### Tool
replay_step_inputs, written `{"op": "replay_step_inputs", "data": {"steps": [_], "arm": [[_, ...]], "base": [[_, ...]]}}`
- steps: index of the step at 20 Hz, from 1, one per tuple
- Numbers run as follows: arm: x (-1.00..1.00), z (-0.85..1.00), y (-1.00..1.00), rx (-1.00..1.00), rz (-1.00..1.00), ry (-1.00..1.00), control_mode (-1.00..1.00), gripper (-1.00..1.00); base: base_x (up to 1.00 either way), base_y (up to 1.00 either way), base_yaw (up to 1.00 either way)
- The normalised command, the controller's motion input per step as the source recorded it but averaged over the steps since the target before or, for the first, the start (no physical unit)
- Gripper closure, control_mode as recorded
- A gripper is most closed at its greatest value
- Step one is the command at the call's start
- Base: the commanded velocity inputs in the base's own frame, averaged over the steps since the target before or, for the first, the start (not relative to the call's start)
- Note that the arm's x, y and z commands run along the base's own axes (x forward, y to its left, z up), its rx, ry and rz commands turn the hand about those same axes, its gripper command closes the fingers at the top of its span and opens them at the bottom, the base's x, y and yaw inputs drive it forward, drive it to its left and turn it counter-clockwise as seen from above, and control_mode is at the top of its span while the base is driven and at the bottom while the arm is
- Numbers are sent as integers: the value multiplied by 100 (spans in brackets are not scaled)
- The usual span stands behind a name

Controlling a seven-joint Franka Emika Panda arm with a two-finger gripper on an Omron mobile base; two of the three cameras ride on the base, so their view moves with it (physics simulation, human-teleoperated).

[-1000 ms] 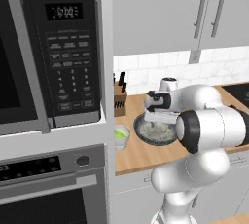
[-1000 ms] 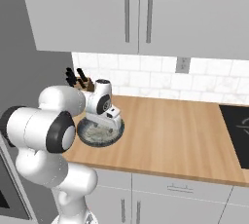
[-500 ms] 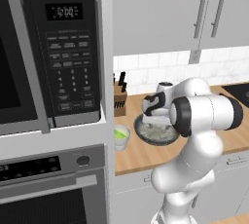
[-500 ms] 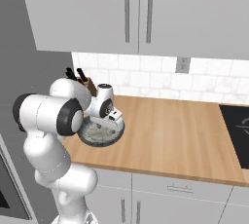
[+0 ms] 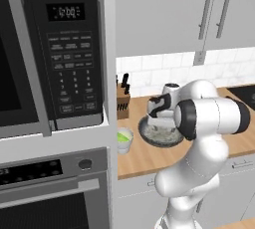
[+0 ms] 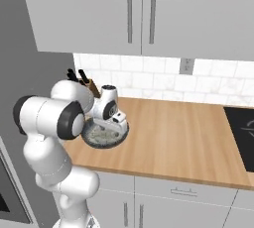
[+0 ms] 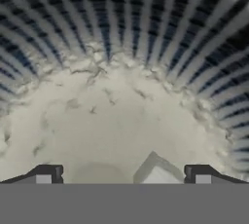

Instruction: Grab a lemon wedge from the fridge and one ice cube from the ice bowl, and put them in the glass of lemonade.

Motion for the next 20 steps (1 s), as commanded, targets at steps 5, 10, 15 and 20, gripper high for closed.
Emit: {"op": "replay_step_inputs", "data": {"steps": [5,10,15,20], "arm": [[-23,0,-2,0,-1,-5,-100,-100],[15,0,16,0,-5,0,-100,-100],[3,3,9,-1,-3,-3,-100,-100],[0,21,31,-10,8,-3,-100,-100]], "base": [[0,0,0],[0,0,0],[0,0,0],[0,0,0]]}}
